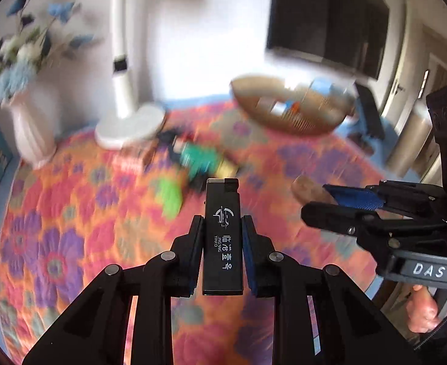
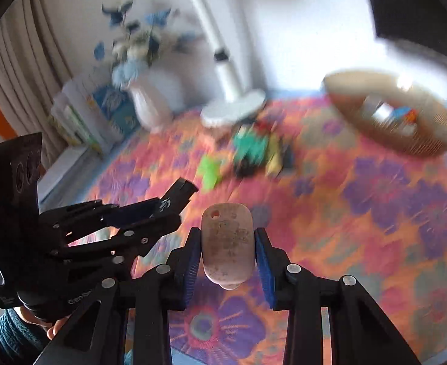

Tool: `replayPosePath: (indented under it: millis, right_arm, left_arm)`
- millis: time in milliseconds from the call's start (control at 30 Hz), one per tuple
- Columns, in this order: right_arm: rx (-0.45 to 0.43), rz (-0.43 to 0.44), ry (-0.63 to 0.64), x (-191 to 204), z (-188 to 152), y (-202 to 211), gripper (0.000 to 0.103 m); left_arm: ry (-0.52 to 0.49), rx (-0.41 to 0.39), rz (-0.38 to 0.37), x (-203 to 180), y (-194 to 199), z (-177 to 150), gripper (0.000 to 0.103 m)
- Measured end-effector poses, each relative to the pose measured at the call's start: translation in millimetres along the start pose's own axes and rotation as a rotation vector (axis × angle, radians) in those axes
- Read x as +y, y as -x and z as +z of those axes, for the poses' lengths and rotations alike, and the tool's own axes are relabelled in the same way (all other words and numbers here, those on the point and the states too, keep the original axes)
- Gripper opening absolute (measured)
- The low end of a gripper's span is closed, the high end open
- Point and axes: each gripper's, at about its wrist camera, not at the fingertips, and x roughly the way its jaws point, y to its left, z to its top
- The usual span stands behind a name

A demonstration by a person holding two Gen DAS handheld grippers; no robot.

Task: Organize rigid objects

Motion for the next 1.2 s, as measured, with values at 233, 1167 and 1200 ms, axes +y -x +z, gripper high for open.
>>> replayPosePath:
  millis: [233, 1167, 1200]
  right_arm:
    - [-0.200, -0.199, 0.008, -35, 69, 81, 0.034]
    - [0.026, -0.533, -0.254, -208, 123, 22, 0.035]
    - [0.033, -0.543, -0.259, -207, 124, 23, 0.045]
  left_arm:
    - [-0.078, -0.130, -0.059, -44, 13, 88, 0.021]
    - [-0.010, 0.057, -0.058, -96, -160, 157, 0.048]
    - [-0.011, 0.035, -0.048, -95, -154, 157, 0.052]
